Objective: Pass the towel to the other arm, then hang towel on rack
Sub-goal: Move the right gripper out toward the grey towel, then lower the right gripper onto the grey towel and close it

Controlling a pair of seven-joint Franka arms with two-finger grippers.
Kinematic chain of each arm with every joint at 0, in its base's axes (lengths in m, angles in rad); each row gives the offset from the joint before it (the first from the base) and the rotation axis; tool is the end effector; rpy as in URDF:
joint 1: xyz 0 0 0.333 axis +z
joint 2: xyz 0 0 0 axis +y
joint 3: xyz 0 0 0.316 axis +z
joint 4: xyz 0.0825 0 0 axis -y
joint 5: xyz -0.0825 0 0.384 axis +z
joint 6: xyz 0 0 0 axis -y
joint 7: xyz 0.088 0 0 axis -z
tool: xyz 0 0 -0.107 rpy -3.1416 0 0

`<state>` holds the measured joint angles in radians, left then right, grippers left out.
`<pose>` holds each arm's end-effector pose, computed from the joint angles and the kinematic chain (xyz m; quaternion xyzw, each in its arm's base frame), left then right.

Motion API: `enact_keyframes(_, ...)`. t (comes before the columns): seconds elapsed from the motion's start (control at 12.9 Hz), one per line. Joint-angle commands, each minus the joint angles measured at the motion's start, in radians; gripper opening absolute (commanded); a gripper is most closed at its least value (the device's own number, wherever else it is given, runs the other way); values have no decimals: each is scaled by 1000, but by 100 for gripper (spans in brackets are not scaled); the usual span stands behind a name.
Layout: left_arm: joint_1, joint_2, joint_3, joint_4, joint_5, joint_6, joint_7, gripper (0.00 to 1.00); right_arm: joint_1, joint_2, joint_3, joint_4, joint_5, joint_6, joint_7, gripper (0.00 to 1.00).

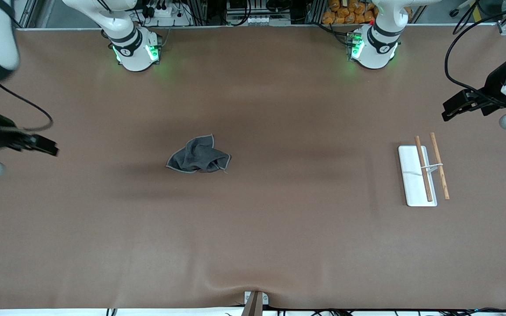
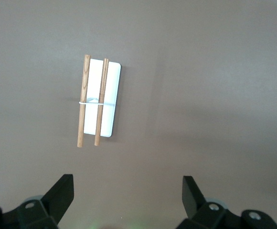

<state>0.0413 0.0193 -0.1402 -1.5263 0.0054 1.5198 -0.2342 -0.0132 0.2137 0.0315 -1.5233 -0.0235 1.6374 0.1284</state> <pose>0.5530 -0.0534 0.6304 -0.9976 -0.0677 0.0124 0.0035 0.6169 0.0072 0.5270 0.9973 -0.0538 -0.0490 0.0119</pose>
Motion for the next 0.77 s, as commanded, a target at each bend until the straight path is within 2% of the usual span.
enact_keyframes(0.0, 2, -1, -4, -6, 4, -12, 19, 100, 106, -5, 1, 15, 26, -24, 37, 100)
enact_keyframes(0.31, -3, 33, -4, 5, 5, 8, 19, 100, 219, 29, 1, 15, 218, 16, 294, 100)
enact_keyframes(0.7, -6, 64, -7, -6, 5, 45, 19, 100, 387, 177, 1, 11, 241, 194, 742, 100)
